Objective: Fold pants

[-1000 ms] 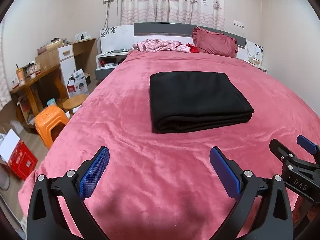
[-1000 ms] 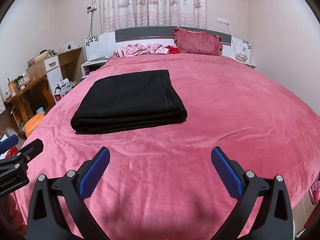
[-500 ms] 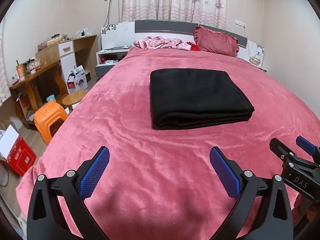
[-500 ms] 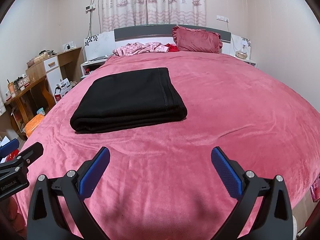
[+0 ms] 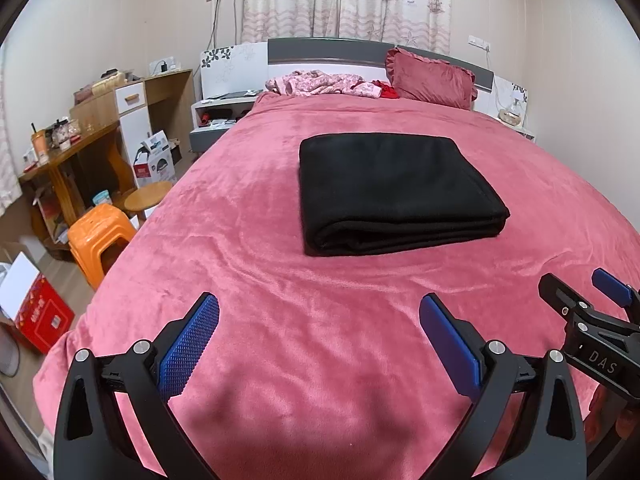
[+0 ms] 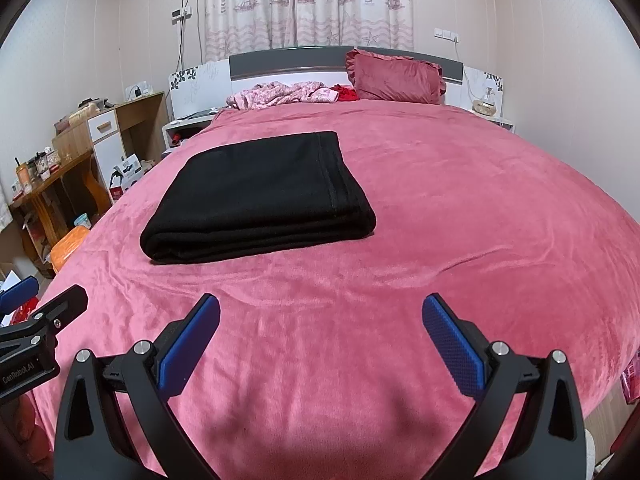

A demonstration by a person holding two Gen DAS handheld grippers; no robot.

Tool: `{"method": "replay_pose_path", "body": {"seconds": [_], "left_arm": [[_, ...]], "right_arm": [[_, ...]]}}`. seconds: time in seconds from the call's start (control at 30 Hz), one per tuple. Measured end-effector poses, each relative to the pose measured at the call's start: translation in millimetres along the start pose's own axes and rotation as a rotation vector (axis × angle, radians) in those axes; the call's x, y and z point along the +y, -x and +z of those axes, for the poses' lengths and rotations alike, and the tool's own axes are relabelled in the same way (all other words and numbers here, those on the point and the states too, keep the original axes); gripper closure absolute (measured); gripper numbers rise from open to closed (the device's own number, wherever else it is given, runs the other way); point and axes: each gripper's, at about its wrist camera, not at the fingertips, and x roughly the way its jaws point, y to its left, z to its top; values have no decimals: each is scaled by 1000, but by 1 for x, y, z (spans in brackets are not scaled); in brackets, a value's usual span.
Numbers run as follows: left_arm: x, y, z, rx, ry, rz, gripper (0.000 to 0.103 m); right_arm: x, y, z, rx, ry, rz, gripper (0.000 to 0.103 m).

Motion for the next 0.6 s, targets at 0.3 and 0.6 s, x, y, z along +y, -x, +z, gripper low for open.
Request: {"method": "replay_pose_path", "body": {"seconds": [0.3, 0.6], "left_arm": [[0, -1, 0, 6, -1, 1, 4], [2, -3, -2, 14, 0, 2, 4]], "right_arm": [[0, -1, -1, 3, -1, 1, 2], [0, -1, -2, 3, -2, 2, 2]]}}
